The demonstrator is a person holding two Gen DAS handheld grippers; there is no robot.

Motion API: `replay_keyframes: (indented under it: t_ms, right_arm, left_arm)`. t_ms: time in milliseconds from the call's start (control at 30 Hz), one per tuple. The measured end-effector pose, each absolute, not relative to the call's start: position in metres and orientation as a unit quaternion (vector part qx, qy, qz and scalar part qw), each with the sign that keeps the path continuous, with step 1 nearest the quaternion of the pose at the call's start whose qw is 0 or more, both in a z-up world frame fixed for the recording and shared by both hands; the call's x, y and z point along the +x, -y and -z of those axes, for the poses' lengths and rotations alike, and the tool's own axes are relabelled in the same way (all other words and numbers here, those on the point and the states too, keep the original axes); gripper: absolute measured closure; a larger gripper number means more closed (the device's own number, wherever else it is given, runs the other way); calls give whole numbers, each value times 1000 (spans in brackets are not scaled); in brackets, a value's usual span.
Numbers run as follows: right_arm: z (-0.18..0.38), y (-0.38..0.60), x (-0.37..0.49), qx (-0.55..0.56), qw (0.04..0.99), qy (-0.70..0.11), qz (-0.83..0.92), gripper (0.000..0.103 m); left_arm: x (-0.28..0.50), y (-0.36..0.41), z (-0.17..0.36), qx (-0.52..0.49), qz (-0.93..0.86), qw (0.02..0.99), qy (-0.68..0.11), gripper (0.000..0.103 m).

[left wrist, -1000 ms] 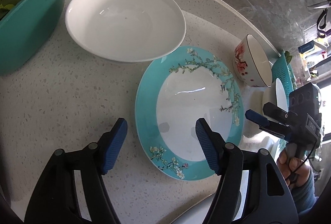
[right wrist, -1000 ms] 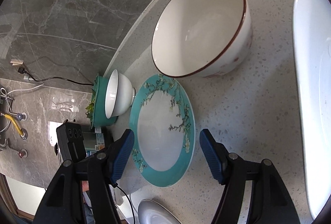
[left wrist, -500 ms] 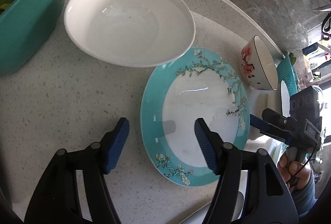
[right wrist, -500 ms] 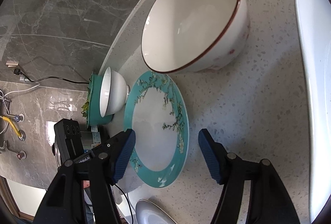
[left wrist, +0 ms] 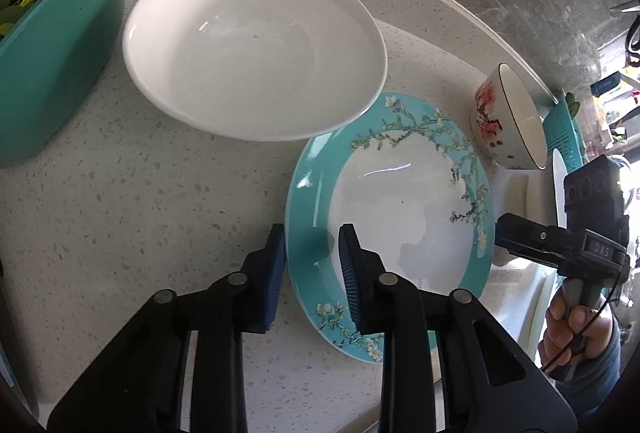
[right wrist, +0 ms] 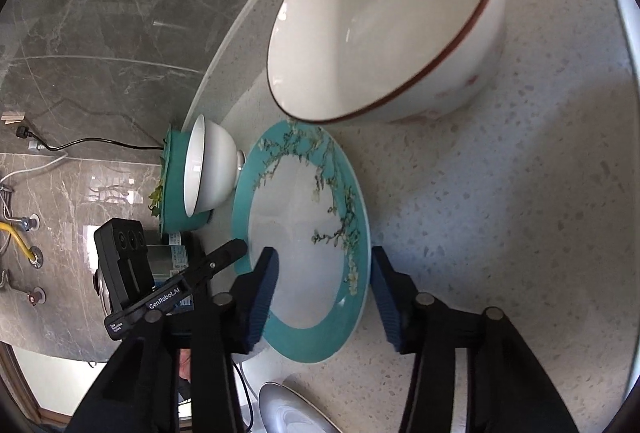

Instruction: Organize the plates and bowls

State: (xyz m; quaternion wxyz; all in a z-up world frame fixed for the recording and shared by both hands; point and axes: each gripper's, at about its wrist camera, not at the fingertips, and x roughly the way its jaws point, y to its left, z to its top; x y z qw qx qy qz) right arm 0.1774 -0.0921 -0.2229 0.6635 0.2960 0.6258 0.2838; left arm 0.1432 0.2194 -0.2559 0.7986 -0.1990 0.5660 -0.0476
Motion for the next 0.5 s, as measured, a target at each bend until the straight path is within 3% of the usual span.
replay_keyframes:
  t_ms: [200, 267, 333, 367, 500]
  right_arm:
    - [224, 95, 177, 301, 660, -630, -277, 58]
    - [224, 95, 177, 295, 662, -633, -271, 63]
    - [224, 96, 177, 283, 668, -639, -257, 84]
    - [225, 98, 177, 282, 669, -642, -247, 89]
    - [228, 103, 176, 285, 668, -643, -241, 93]
  left_arm:
    - [141, -222, 256, -197, 47, 800, -565, 82]
    - [140, -223, 256, -198, 47, 801, -564, 82]
    - [140, -223, 256, -197, 44, 801, -564, 82]
    - [140, -223, 256, -194, 42, 801, -564, 82]
    - [140, -221, 256, -186, 40, 803, -565, 82]
